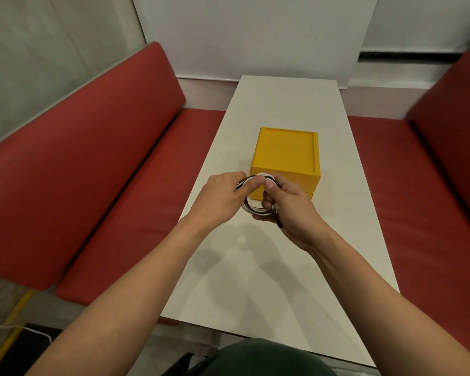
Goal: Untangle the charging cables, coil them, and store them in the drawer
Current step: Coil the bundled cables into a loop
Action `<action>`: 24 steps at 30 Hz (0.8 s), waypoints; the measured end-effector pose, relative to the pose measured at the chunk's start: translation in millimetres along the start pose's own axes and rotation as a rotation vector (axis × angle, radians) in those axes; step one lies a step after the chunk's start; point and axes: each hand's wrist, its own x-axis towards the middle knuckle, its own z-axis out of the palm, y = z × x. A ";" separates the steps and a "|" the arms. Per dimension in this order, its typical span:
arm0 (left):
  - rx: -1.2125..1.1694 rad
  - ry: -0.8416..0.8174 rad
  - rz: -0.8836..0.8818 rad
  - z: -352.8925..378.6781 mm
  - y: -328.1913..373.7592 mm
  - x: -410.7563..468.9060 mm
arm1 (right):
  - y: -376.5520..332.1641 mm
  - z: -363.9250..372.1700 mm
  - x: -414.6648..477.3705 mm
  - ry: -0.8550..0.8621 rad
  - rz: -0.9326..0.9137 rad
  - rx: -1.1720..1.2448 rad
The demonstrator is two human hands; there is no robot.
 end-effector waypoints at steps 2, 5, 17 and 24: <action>-0.087 -0.098 -0.050 -4.7 -3.2 -0.7 | 2.4 -2.1 0.4 0.016 -0.007 -0.029; -0.370 -0.305 -0.093 -14.0 -13.7 -2.7 | 6.1 -8.5 1.6 0.023 0.001 -0.055; -0.388 -0.142 -0.176 -19.1 -11.0 -8.9 | 18.5 -8.0 7.5 0.084 -0.006 -0.129; -0.529 -0.121 -0.166 -17.1 -5.8 -15.1 | 13.2 -9.0 16.1 0.083 -0.007 -0.187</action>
